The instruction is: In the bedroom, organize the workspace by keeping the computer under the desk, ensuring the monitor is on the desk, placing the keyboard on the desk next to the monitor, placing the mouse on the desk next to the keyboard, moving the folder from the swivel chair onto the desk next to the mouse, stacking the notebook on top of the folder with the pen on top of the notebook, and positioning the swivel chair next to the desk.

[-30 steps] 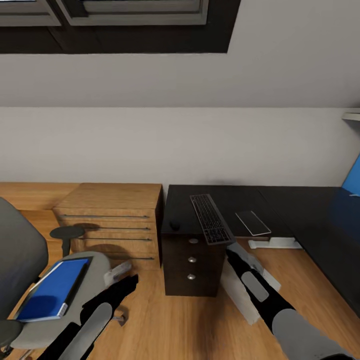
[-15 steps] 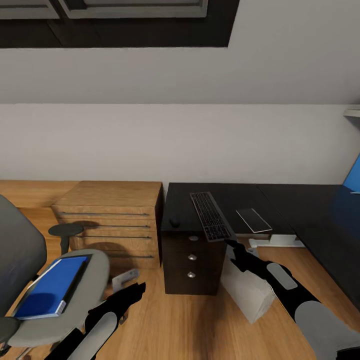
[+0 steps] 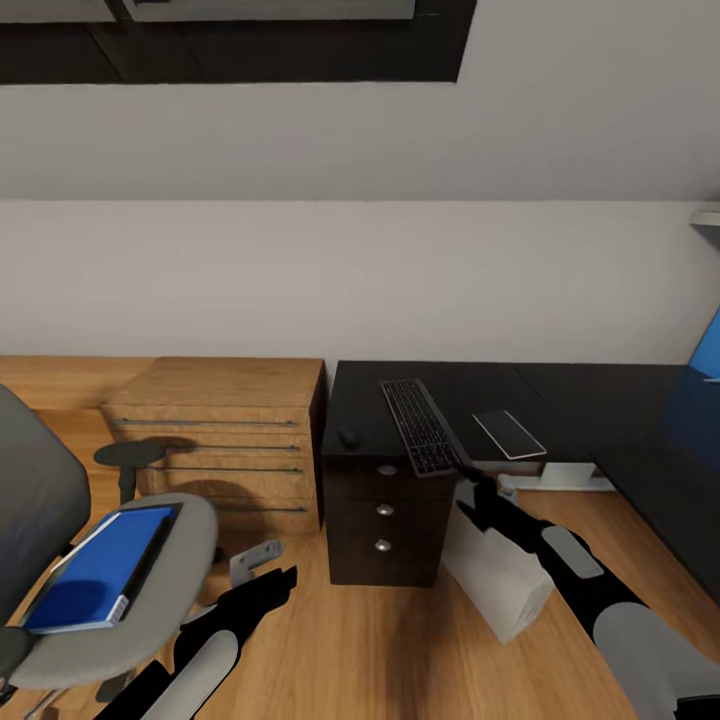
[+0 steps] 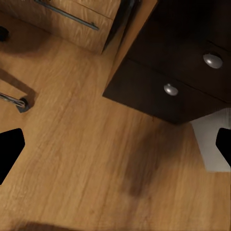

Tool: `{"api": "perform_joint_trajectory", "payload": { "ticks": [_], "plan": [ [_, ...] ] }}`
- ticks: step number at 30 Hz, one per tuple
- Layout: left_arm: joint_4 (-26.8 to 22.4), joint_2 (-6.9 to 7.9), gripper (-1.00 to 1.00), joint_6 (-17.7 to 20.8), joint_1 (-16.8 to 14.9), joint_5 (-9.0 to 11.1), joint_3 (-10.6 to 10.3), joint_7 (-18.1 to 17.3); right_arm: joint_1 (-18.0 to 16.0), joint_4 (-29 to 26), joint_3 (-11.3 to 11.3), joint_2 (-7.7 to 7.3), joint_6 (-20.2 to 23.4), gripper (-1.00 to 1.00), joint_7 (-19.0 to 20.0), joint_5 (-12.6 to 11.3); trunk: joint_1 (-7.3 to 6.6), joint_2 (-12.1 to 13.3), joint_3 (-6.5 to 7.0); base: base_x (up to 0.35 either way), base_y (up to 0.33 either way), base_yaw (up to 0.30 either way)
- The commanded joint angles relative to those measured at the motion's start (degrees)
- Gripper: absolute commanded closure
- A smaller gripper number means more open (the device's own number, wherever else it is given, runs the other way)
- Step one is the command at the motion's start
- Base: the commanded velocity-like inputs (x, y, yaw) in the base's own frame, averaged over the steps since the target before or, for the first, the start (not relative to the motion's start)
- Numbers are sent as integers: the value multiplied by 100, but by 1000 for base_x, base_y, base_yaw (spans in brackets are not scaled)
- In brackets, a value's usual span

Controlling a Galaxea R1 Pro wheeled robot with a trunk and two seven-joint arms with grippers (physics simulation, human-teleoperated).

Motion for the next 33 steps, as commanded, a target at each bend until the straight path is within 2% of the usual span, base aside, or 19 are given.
{"api": "perform_joint_trajectory", "payload": {
  "ticks": [1,2,3,6,11,14,24,33],
  "plan": [
    [-31,5,-100,8,-6,24,-18,39,-3,9,29,-10,-4,-100,100,-19,22,-45,-24,0,0,0],
    [-99,8,-100,-3,-6,29,-42,39,3,27,28,-11,-7,-100,474,-17,44,-85,-42,0,0,0],
    [-112,8,-100,-6,-5,29,-46,39,7,33,27,-12,-8,-100,596,-16,66,-125,-60,0,0,0],
    [-129,14,-100,-6,-5,32,-52,37,12,38,29,-14,-8,-100,795,-14,132,-246,-114,0,0,0],
    [-260,25,-100,-1,-5,39,-95,36,14,31,35,-20,-5,-100,888,-10,242,-446,-204,0,0,0],
    [-305,58,-100,-1,-5,46,-112,38,14,25,42,-7,13,-100,1171,-18,308,-566,-258,0,0,0],
    [-310,77,-100,0,-5,48,-115,39,14,40,37,-20,-8,-100,1254,-1,528,-967,-437,0,0,0],
    [-310,98,-100,0,-5,48,-115,39,14,256,2,-123,-17,-100,1252,-7,725,-1328,-599,0,0,0]
  ]
}}
